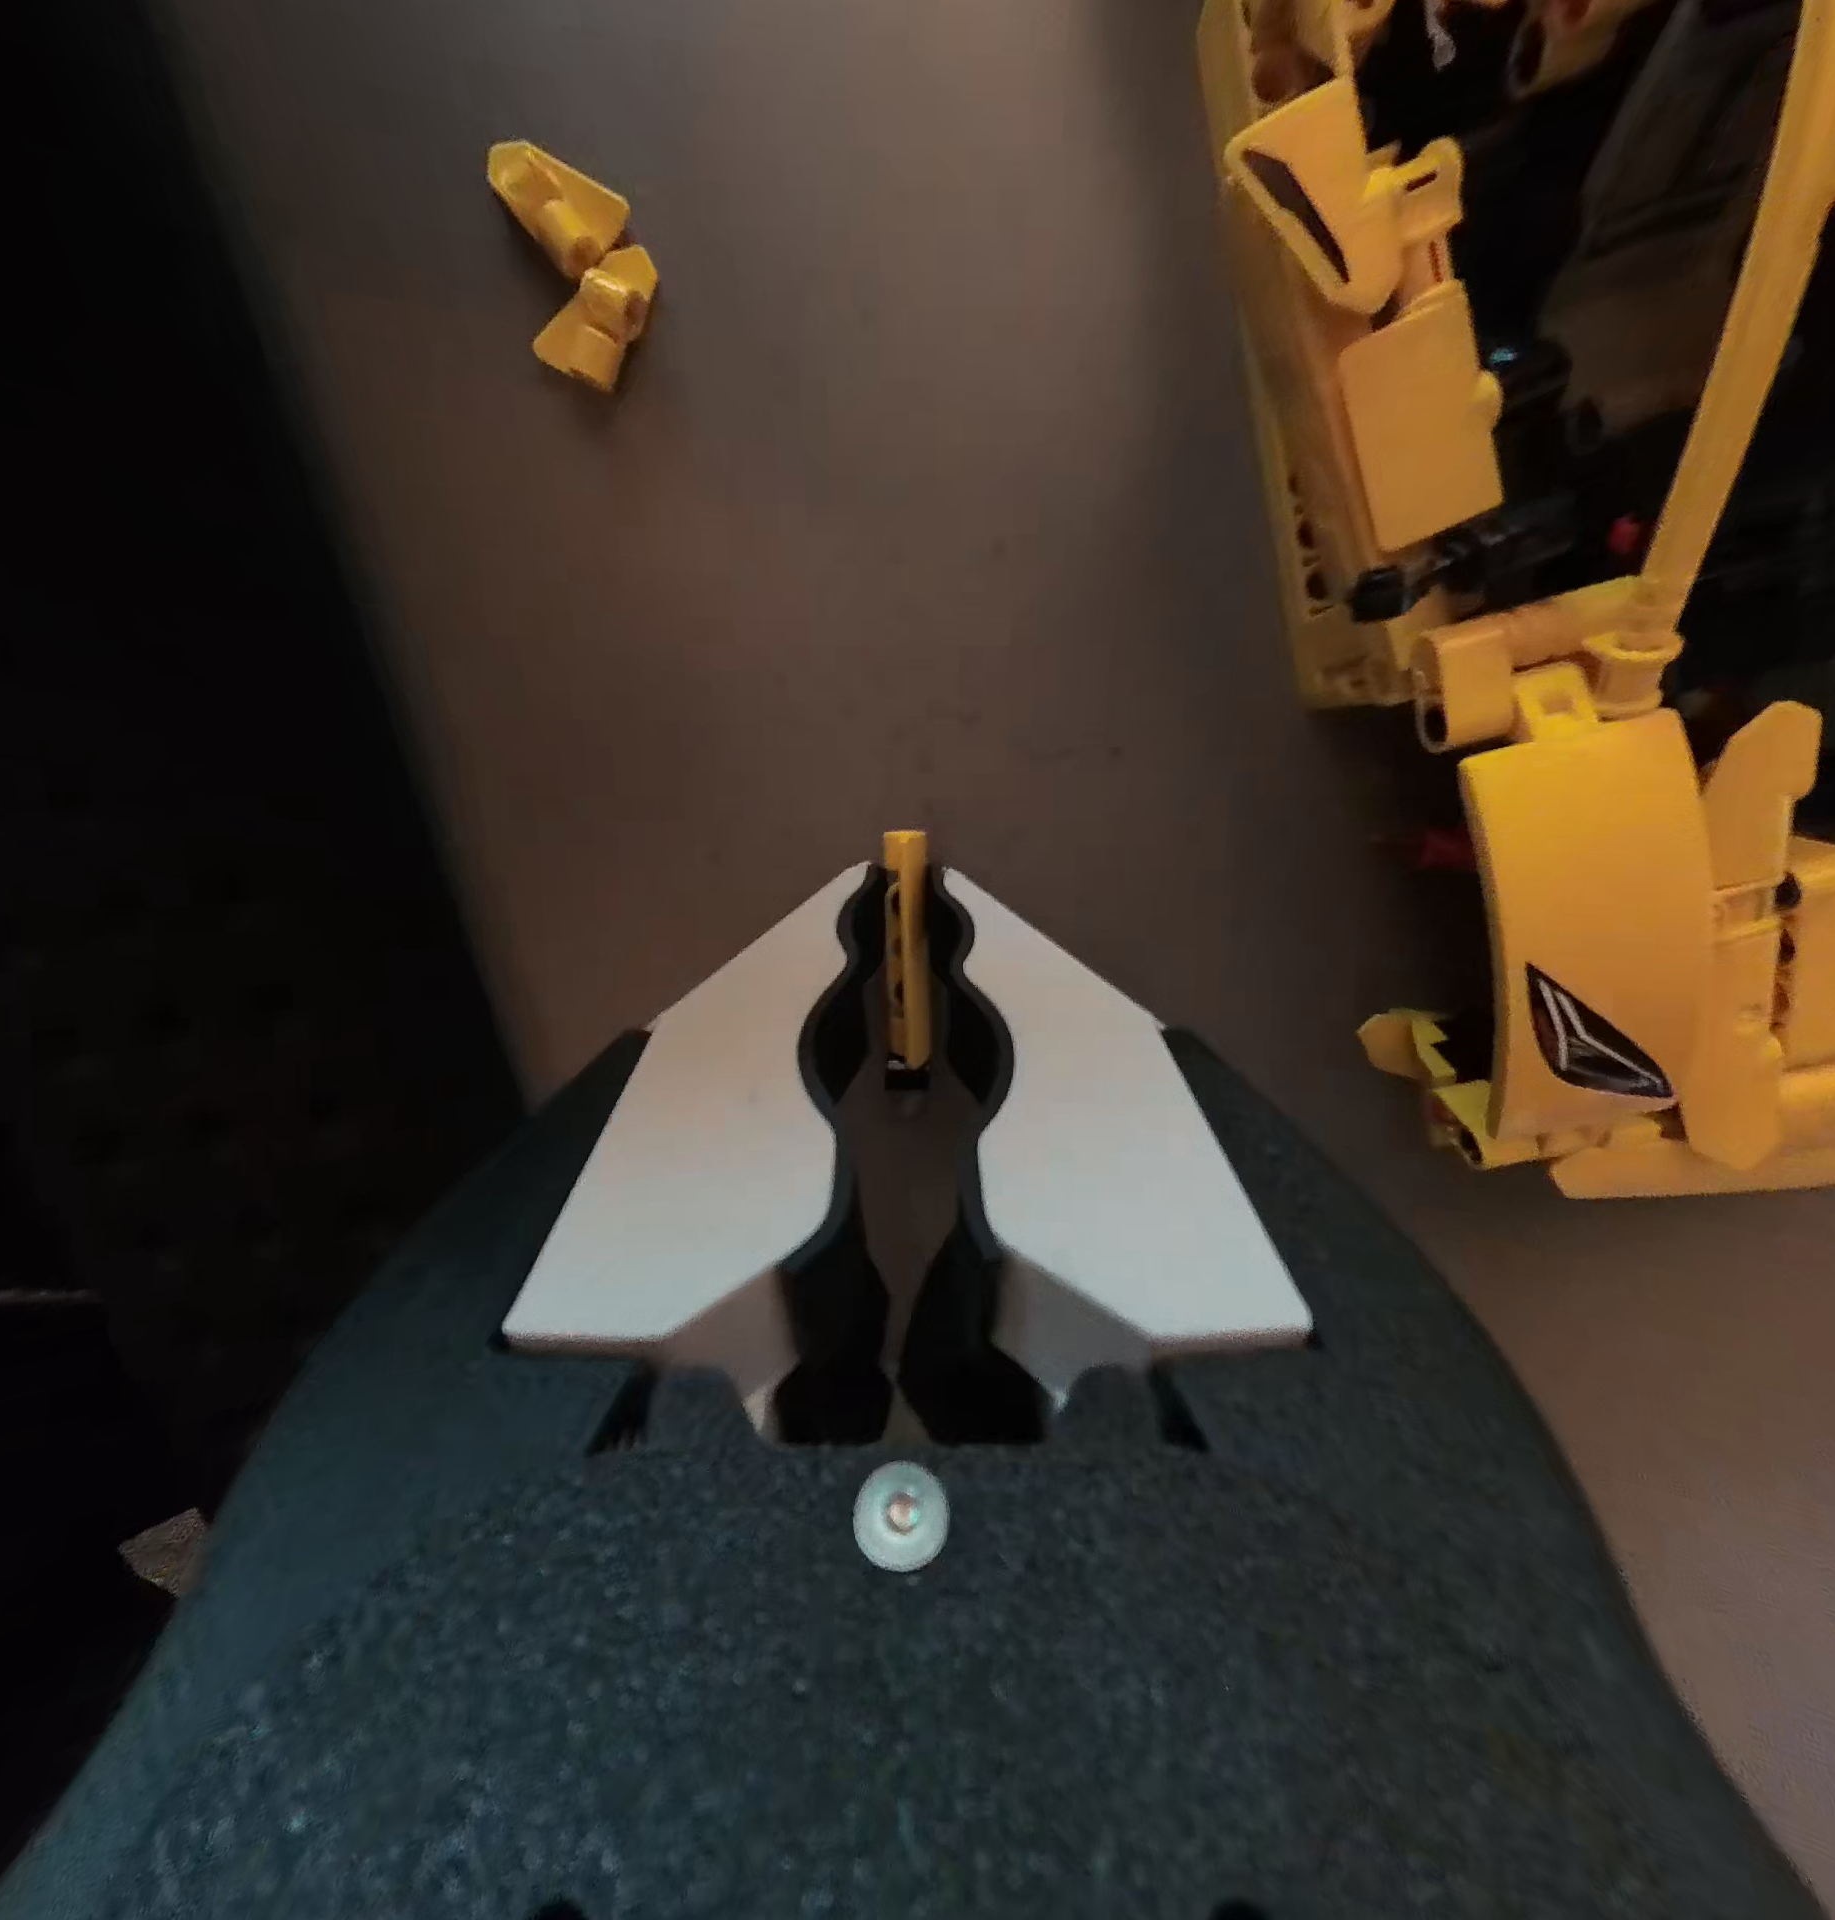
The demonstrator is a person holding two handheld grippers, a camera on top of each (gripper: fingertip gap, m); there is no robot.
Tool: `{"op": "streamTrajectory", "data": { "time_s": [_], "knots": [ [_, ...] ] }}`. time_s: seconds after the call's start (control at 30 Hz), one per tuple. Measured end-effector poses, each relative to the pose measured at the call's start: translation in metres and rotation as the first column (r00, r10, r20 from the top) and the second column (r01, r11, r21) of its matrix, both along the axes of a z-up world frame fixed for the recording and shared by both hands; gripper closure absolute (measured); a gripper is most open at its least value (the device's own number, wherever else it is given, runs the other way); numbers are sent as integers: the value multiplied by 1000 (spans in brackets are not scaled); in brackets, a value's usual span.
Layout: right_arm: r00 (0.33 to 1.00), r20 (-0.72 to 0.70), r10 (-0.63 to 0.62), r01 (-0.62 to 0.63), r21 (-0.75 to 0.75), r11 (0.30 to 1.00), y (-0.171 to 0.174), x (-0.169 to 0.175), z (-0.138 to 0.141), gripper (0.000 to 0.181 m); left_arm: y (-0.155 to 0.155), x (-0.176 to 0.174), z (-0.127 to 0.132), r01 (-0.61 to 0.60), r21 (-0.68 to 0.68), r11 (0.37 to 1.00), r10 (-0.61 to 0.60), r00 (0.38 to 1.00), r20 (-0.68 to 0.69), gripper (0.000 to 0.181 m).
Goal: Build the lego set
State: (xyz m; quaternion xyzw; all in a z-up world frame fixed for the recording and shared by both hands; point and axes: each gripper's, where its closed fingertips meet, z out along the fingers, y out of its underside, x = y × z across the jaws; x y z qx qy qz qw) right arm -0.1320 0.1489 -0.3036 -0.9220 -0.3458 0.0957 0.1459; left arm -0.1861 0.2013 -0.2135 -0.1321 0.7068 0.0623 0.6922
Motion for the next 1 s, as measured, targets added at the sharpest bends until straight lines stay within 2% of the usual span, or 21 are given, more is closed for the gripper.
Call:
{"op": "streamTrajectory", "data": {
  "time_s": [0.17,0.47,0.67,0.73,0.8,0.83,0.93,0.97,1.0],
  "knots": [
    [999,-42,-21,20,-10,1000,-1,-1,2,162,0,0,2,3,2,1000,-3,1000,4,175],
    [990,-114,-78,79,1,997,2,6,8,172,-1,2,3,5,-7,1000,-5,1000,5,175],
    [989,-123,-76,77,9,997,6,4,7,173,-2,2,2,4,-7,1000,-4,1000,2,175],
    [981,-184,-53,61,42,997,9,-2,13,173,-2,2,4,5,-4,1000,-5,1000,12,175],
    [911,-411,-34,86,109,990,18,-19,42,173,-4,1,8,7,6,1000,-7,1000,30,175],
    [839,-543,-32,119,127,985,22,-27,61,174,-6,0,10,15,9,1000,-15,999,39,175],
    [503,-863,-49,174,45,984,26,-46,113,174,-12,-1,17,36,29,999,-38,997,69,175],
    [406,-907,-107,178,-36,983,30,-45,118,174,-15,-1,18,43,35,998,-46,996,77,175],
    [352,-918,-182,174,-126,977,34,-44,113,174,-17,-1,20,49,42,998,-53,995,85,175]
  ]
}}
